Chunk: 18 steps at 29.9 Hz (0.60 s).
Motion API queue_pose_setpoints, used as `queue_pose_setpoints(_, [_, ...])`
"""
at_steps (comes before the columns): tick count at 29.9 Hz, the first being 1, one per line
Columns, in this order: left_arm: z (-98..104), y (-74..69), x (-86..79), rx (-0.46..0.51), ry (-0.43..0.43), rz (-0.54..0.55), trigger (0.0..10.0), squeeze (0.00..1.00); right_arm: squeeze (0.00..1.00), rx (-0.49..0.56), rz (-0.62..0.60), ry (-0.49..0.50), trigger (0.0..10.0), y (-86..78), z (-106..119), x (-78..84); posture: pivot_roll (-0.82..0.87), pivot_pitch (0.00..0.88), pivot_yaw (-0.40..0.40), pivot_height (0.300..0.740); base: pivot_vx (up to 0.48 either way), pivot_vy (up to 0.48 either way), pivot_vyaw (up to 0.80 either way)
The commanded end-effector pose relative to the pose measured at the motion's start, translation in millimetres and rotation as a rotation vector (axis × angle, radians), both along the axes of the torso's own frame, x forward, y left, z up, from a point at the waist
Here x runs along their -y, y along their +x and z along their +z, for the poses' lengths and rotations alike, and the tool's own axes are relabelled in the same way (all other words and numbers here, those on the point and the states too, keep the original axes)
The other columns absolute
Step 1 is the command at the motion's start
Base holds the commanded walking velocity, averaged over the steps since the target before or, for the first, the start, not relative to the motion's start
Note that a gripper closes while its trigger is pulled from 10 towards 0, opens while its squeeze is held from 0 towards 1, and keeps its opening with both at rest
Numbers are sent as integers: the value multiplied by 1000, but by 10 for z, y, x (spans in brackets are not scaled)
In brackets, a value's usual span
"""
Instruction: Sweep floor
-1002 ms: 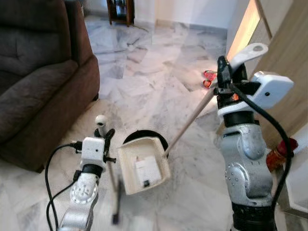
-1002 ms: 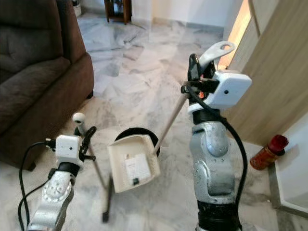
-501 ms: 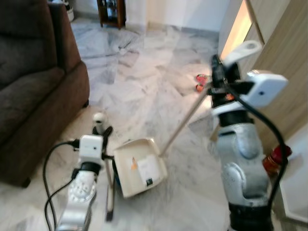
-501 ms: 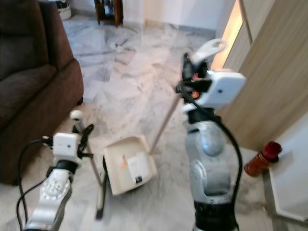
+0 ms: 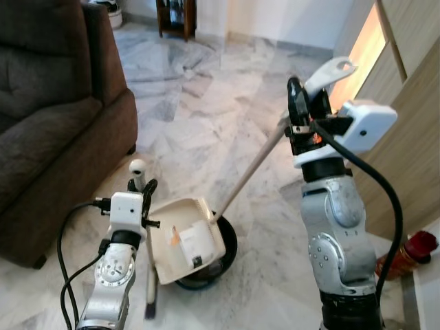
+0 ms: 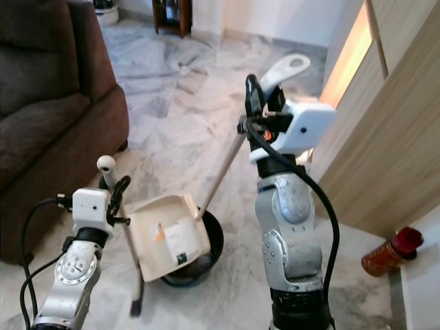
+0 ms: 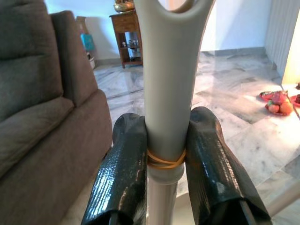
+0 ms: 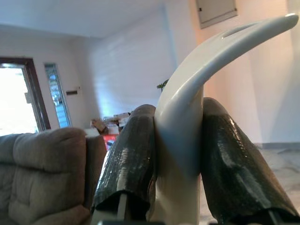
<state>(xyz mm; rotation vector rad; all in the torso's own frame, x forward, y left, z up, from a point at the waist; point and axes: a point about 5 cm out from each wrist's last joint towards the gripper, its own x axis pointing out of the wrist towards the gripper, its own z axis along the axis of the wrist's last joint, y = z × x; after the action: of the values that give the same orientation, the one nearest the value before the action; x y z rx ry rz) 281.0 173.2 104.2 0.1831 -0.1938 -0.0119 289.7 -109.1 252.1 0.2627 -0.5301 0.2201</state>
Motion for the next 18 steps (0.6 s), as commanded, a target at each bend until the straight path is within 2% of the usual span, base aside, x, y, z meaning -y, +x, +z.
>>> queue_pose_setpoints(1, [86, 1, 47, 52, 6, -22, 10000, 0, 0, 79, 5, 32, 10000, -73, 154, 7, 40, 81, -26, 740, 0, 0, 0])
queue_pose_setpoints(7, [64, -12, 51, 45, 8, -26, 10000, 0, 0, 115, -26, -6, 10000, -91, 194, 6, 34, 79, -24, 740, 0, 0, 0])
queue_pose_setpoints(11, [62, -15, 59, 44, 8, -28, 10000, 0, 0, 137, -38, 5, 10000, -116, 226, -12, 32, 79, -24, 740, 0, 0, 0])
queue_pose_setpoints(18, [65, -10, 70, 49, 6, -31, 10000, 0, 0, 253, -71, -34, 10000, -217, 352, -132, 32, 79, -24, 740, 0, 0, 0])
